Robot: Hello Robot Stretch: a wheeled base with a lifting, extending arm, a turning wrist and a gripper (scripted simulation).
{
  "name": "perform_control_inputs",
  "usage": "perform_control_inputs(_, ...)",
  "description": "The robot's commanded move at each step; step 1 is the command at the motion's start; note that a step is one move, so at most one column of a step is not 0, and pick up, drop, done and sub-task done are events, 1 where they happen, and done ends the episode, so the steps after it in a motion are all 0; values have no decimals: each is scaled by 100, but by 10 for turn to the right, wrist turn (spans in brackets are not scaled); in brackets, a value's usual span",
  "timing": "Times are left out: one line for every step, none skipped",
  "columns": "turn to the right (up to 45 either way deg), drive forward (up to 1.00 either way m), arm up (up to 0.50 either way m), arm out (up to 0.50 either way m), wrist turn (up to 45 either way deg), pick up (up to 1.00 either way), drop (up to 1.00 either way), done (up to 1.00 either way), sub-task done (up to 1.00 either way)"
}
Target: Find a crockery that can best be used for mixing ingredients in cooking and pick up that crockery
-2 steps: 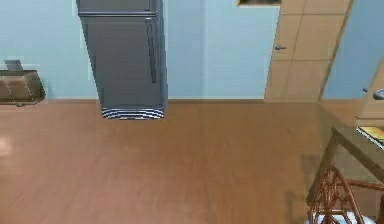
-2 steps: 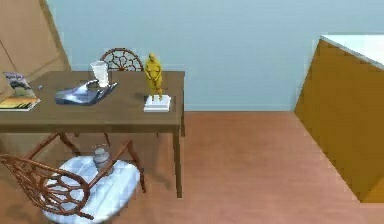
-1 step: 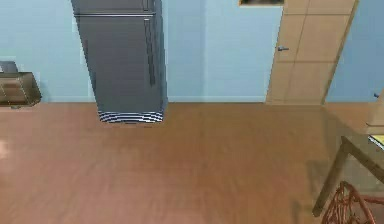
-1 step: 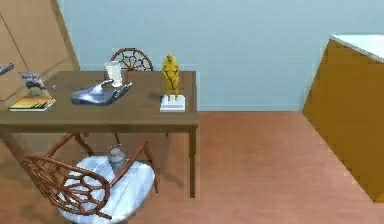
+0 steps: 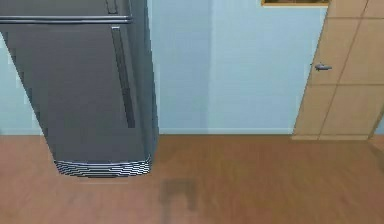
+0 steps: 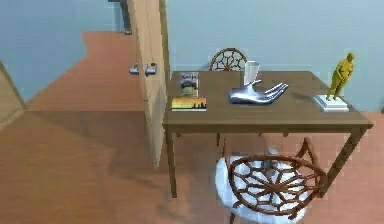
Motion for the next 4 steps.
perform_control_inputs(450,0,0,0,0,0,0,0,0)
perform_control_inputs(30,0,0,0,0,0,0,0,0)
perform_control_inputs(0,100,0,0,0,0,0,0,0)
perform_control_inputs(30,0,0,0,0,0,0,0,0)
